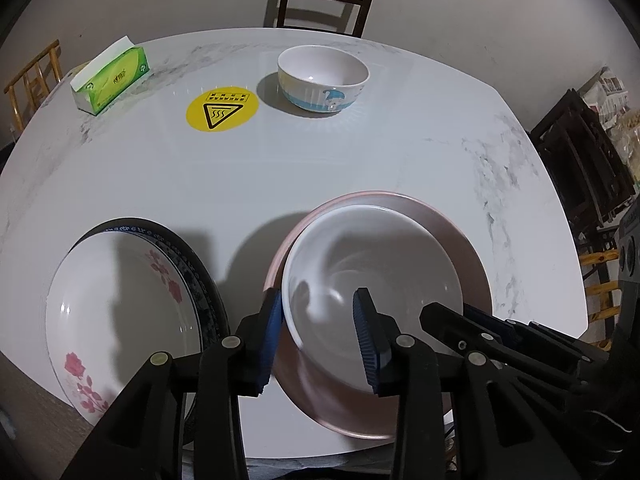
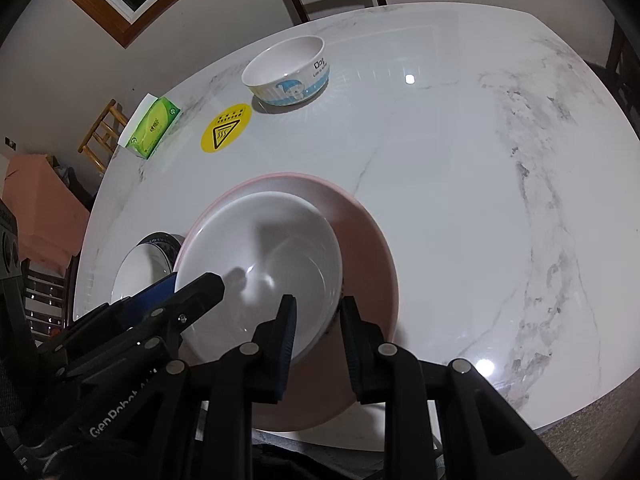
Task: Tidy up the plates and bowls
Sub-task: 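Open both tools and release the white ribbed bowl inside the pink bowl, then move both tools to the small white blue-printed bowl, then grasp the small white bowl rim with the left tool while the right tool grips it too, then carry the small white bowl and lower it into the nested bowls with both tools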
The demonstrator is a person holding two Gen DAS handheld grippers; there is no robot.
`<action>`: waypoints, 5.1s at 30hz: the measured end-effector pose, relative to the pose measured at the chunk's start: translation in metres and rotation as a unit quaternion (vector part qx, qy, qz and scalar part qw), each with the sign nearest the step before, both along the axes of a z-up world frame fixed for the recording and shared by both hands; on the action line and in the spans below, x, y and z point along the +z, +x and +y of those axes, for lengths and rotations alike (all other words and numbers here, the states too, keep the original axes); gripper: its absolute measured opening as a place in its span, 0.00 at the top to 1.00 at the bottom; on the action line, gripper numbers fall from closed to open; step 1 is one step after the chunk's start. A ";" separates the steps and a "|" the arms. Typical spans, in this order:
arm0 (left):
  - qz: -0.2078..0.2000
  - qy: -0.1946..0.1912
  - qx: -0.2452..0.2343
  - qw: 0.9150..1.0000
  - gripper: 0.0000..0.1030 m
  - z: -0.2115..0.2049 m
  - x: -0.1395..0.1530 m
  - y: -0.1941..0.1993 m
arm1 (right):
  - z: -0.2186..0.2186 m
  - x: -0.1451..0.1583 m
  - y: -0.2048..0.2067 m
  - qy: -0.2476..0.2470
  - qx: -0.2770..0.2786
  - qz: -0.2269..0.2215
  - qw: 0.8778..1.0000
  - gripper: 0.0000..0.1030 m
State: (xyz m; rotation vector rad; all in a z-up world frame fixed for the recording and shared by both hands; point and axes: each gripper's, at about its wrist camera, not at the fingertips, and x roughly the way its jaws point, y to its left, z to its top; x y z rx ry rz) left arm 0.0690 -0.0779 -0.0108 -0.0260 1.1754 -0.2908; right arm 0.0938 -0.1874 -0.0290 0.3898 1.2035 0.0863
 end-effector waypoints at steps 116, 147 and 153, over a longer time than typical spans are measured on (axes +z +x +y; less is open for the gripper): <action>0.032 -0.069 0.053 0.996 0.84 -0.005 -0.050 0.253 | -0.031 -0.041 0.261 0.009 0.049 -0.034 0.998 0.78; 0.016 -0.060 0.019 0.998 0.85 -0.010 0.009 0.172 | -0.032 0.031 0.169 0.012 0.042 -0.063 0.997 0.79; 0.009 -0.060 0.014 0.998 0.86 -0.005 0.023 0.149 | -0.025 0.045 0.140 0.012 0.046 -0.064 0.997 0.79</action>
